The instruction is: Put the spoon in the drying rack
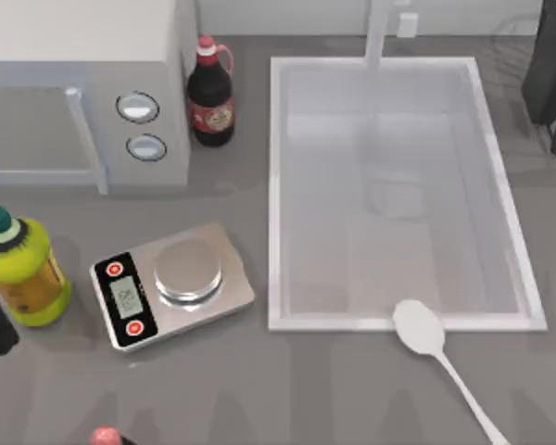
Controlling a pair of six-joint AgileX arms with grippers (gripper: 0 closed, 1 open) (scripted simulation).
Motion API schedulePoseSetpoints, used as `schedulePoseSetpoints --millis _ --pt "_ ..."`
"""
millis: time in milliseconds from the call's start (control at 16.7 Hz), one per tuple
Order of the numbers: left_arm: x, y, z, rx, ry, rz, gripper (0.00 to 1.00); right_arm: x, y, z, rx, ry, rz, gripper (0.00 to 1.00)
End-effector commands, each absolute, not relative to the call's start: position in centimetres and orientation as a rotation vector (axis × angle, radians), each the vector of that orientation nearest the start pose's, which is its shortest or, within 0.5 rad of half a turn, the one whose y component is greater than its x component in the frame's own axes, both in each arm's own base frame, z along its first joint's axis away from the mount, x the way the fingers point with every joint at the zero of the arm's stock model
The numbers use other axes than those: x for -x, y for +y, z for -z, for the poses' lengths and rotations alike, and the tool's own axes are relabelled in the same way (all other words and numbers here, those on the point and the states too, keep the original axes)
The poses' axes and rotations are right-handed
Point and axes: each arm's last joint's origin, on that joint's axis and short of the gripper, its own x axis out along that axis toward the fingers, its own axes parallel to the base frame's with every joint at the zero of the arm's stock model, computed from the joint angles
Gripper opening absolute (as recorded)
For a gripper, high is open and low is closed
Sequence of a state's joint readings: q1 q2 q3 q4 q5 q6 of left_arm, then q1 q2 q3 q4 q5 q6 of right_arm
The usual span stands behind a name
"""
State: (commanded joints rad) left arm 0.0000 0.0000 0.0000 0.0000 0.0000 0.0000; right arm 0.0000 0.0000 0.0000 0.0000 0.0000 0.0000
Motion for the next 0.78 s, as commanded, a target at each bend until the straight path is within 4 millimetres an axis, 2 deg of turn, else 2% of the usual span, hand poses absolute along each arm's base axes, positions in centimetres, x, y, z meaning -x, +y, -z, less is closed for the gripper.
schedulePoseSetpoints --millis 180,360,540,780 --pt "-10.6 -0.1 -16.0 0.0 0.0 0.0 1.0 -10.6 0.0 -16.2 -0.002 0.013 -0.006 1.0" --pt "-10.6 -0.1 -16.0 0.0 0.0 0.0 1.0 -10.8 0.5 -17.3 -0.011 0.111 -0.054 1.0" --pt "-10.6 -0.1 -16.0 0.0 0.0 0.0 1.0 -11.6 1.6 -18.9 -0.012 0.31 -0.135 1.0" --pt "-10.6 -0.1 -16.0 0.0 0.0 0.0 1.0 -14.0 4.3 -20.3 0.034 0.7 -0.25 1.0"
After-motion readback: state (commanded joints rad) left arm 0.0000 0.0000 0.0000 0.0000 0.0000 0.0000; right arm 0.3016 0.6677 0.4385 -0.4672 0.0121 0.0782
